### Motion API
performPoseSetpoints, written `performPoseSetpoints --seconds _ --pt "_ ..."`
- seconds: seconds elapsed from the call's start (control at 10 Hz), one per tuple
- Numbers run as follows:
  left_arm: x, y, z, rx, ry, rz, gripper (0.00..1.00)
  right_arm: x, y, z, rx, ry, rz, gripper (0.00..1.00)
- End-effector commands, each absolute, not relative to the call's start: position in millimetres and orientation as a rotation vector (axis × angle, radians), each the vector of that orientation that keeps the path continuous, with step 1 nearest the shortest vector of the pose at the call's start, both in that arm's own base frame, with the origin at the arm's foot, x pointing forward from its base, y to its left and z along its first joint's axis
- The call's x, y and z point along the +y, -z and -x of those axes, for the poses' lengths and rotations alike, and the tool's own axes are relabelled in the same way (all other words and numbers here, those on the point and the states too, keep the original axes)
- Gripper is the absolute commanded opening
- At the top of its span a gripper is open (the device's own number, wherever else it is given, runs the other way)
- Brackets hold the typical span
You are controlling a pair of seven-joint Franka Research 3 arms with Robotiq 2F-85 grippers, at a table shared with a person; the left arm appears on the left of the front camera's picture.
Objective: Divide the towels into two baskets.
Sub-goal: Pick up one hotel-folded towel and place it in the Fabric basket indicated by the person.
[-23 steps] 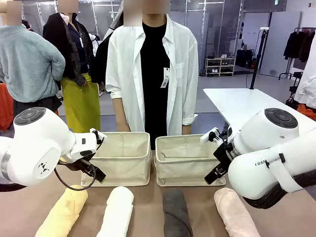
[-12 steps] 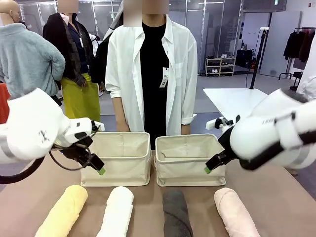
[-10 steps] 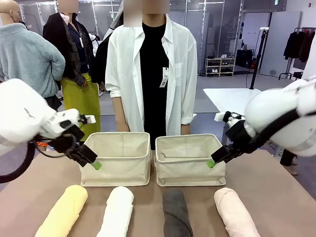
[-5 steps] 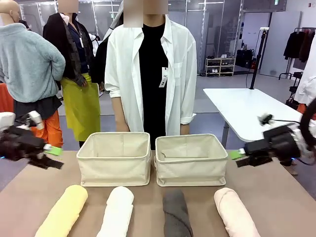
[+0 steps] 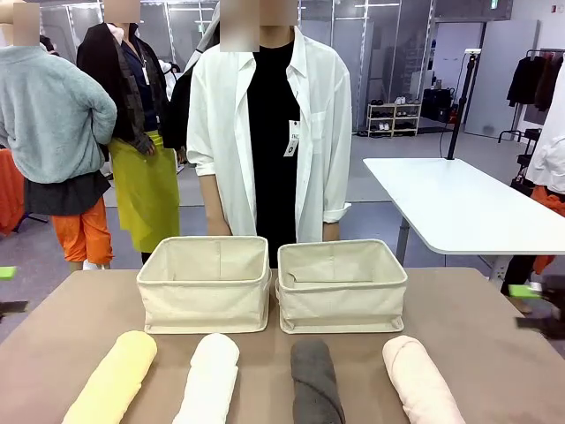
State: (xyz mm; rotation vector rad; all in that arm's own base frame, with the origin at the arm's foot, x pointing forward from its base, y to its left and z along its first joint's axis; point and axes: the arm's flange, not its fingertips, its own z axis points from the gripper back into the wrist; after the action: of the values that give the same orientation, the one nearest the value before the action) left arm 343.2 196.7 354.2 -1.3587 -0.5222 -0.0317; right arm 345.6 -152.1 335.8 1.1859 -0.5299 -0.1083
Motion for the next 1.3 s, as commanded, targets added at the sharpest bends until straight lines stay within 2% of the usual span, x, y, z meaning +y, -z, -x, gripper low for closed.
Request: performPoseSetpoints --seconds 0.0,0.3,0.5,1.2 --pt "235 -346 -328 -0.611 -0.035 1.366 1.0 -171 -320 -300 -0.633 0.231 -1.197 1.0" --pt "261 -349 -312 -0.663 -0.085 1.334 1.0 -207 -330 -279 -0.682 0.275 -1.119 1.0" --pt "262 -343 -306 -0.632 -0.113 1.322 1.0 -233 -321 -296 -0.657 0.321 -1.147 1.0" --pt "262 -343 -306 -0.632 -0.113 1.322 1.0 -233 -321 -296 -0.657 0.321 -1.147 1.0"
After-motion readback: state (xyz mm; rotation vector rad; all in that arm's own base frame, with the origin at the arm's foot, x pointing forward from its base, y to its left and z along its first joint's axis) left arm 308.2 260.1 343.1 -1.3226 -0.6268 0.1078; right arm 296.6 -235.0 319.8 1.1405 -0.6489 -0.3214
